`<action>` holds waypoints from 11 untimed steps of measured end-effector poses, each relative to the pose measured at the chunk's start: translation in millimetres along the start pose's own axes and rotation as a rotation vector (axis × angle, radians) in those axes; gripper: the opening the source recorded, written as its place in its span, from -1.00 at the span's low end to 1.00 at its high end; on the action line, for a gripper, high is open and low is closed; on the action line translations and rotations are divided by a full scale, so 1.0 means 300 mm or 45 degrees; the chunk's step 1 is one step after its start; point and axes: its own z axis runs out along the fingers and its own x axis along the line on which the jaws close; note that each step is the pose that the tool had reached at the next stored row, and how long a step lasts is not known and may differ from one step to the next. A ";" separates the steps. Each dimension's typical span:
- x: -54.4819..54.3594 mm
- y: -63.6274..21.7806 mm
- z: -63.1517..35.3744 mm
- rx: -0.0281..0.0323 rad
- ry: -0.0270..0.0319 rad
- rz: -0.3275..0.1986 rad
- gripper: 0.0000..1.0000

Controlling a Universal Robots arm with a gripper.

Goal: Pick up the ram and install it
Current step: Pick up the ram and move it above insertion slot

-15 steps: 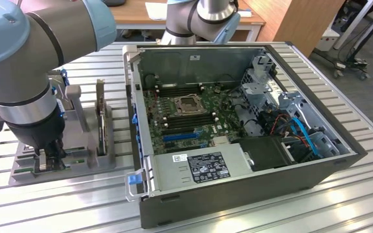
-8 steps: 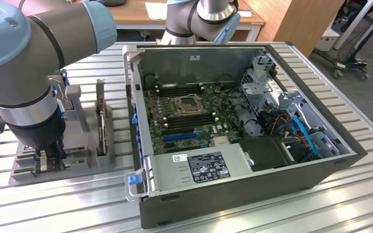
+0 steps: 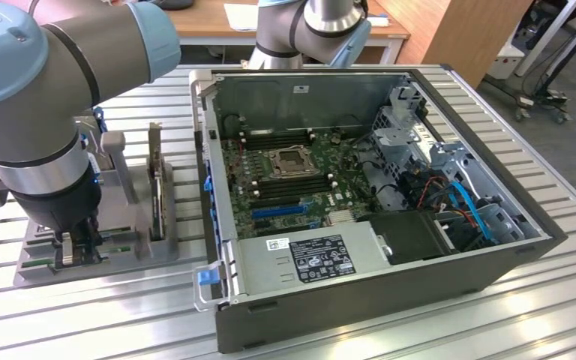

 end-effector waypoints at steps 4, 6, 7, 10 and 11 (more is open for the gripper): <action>0.000 0.000 0.000 0.0000 0.0000 0.000 -0.46; 0.000 0.000 0.000 0.0000 0.0000 0.000 -0.46; 0.000 0.000 0.000 0.0000 0.0000 0.000 -0.46; 0.000 0.000 0.000 0.0000 0.0000 0.000 -0.46; 0.000 0.000 0.000 0.0003 -0.0002 0.000 -0.46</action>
